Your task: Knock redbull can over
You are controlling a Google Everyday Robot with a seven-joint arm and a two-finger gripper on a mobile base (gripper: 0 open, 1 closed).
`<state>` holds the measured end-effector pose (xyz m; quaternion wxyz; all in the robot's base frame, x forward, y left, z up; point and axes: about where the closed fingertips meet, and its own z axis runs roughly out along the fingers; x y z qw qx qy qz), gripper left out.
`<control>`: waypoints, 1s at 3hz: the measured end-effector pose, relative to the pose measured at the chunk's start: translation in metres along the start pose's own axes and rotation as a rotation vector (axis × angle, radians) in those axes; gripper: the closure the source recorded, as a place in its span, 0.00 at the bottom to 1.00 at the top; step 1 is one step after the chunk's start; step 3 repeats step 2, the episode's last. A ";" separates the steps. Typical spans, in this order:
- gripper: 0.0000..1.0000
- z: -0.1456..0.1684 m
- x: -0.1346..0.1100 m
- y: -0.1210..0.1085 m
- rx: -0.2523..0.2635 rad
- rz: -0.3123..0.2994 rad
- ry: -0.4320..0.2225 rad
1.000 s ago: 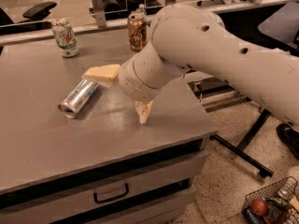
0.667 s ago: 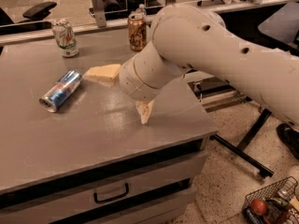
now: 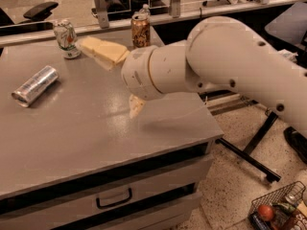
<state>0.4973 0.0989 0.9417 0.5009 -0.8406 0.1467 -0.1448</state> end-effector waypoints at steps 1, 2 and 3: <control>0.00 -0.020 -0.003 -0.047 0.172 -0.018 0.060; 0.00 -0.020 -0.003 -0.047 0.172 -0.018 0.060; 0.00 -0.020 -0.003 -0.047 0.172 -0.018 0.060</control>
Offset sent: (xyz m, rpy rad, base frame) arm -0.0038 0.0056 0.0461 0.1412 -0.0997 -0.0280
